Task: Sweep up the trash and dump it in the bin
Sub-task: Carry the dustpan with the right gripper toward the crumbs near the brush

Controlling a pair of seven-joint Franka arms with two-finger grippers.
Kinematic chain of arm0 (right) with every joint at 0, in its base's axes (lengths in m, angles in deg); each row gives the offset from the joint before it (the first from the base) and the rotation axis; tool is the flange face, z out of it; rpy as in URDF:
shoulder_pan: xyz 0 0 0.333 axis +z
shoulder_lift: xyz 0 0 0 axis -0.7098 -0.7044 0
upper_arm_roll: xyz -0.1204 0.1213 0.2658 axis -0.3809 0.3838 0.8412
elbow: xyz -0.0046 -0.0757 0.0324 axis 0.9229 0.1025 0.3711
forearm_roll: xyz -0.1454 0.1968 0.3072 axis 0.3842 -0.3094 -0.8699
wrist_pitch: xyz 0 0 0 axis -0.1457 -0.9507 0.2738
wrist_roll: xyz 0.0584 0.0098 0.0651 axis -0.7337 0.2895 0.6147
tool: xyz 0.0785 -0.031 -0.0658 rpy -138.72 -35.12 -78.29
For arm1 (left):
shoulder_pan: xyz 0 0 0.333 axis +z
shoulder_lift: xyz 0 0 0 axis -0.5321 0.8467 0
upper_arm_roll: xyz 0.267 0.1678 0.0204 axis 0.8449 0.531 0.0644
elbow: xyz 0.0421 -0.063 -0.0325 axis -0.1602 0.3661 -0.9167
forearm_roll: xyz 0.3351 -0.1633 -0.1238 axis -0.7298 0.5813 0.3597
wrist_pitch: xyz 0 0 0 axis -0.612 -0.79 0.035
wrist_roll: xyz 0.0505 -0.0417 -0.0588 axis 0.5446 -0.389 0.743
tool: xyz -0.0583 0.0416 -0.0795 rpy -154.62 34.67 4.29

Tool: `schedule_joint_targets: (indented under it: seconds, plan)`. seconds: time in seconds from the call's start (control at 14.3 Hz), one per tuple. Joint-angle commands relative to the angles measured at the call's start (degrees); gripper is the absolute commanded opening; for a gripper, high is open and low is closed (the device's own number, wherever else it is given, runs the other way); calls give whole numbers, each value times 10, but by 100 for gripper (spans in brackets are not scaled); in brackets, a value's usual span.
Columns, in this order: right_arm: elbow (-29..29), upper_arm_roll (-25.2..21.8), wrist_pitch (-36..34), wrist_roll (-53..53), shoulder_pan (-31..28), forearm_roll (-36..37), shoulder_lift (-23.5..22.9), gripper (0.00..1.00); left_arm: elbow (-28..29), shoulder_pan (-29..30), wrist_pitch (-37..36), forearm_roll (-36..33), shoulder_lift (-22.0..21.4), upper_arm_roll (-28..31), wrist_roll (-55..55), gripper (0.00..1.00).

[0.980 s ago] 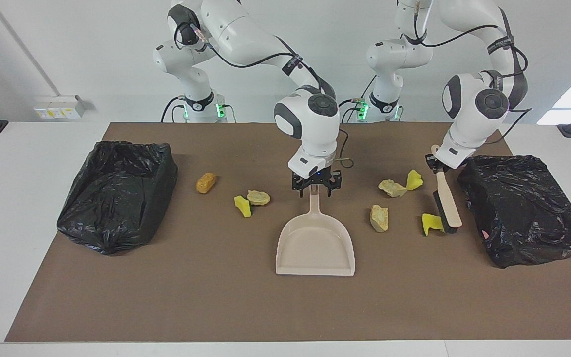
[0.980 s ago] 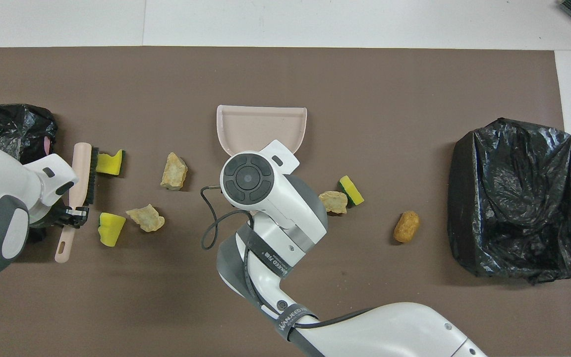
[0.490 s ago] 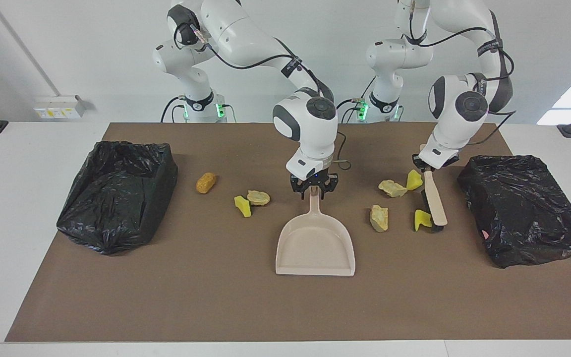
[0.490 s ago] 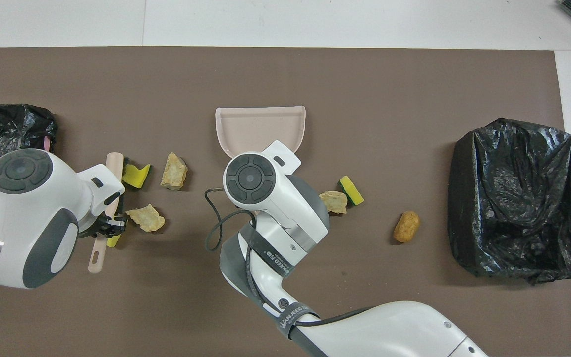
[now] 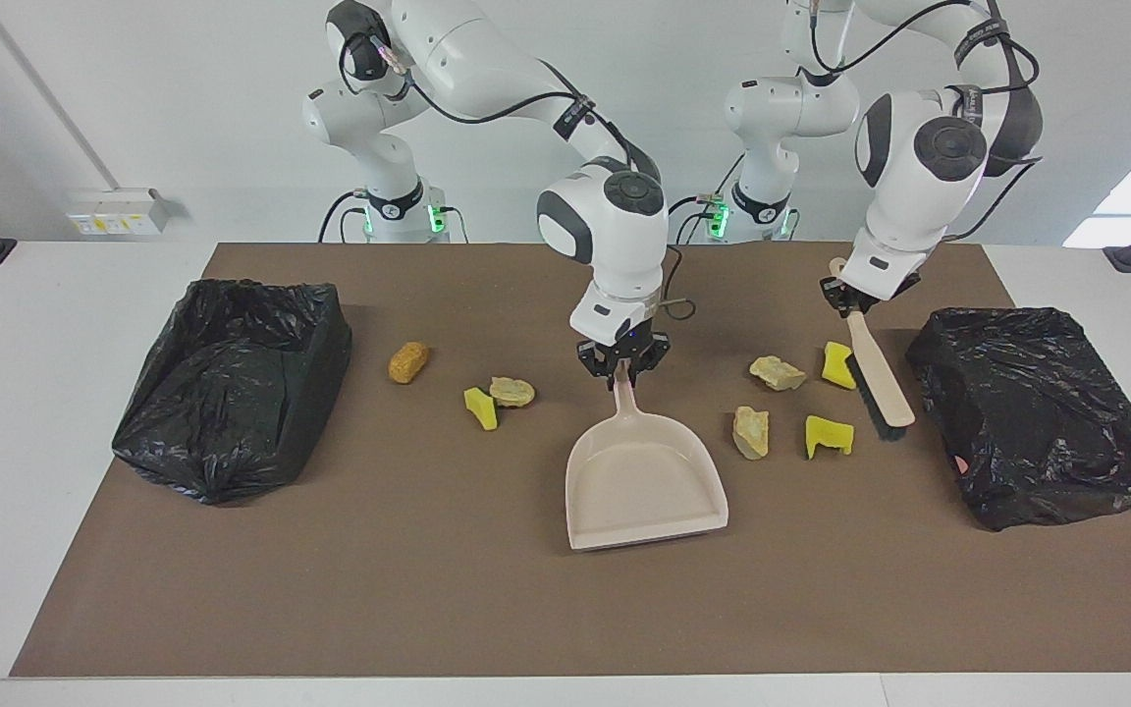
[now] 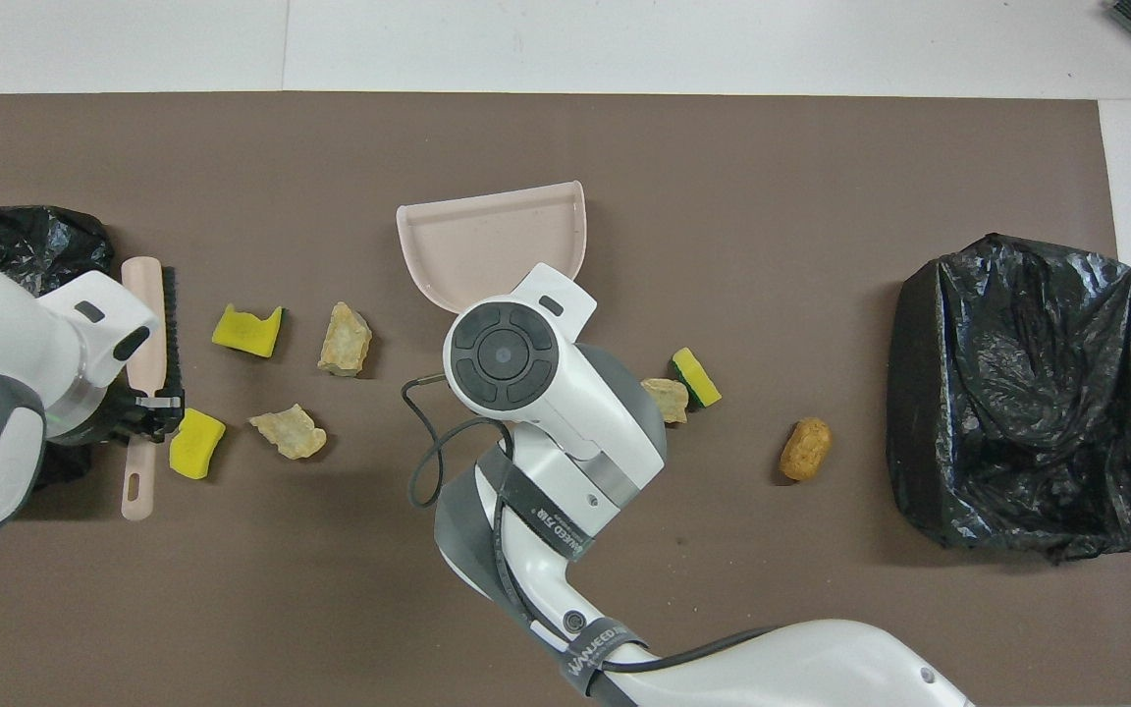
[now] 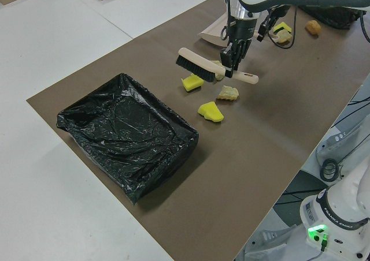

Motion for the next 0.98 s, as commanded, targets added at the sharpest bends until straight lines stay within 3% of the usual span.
schedule_joint_targets:
  seconds: [0.0, 0.42, 0.77, 0.91]
  plan:
    - [9, 6, -29, 86, -36, -2, 40, 0, 24, 53, 10, 11, -7, -3, 1, 0]
    - [9, 5, -141, 370, -113, -40, 87, 0, 104, 64, 55, 29, -14, -3, 65, 0]
    - [15, 3, -197, 578, -133, -31, 97, 0, 138, 50, 70, 57, -26, -7, 51, 0]
    - [24, 3, -231, 634, -136, -27, 106, 0, 153, 19, 70, 77, -38, -6, 36, 0]
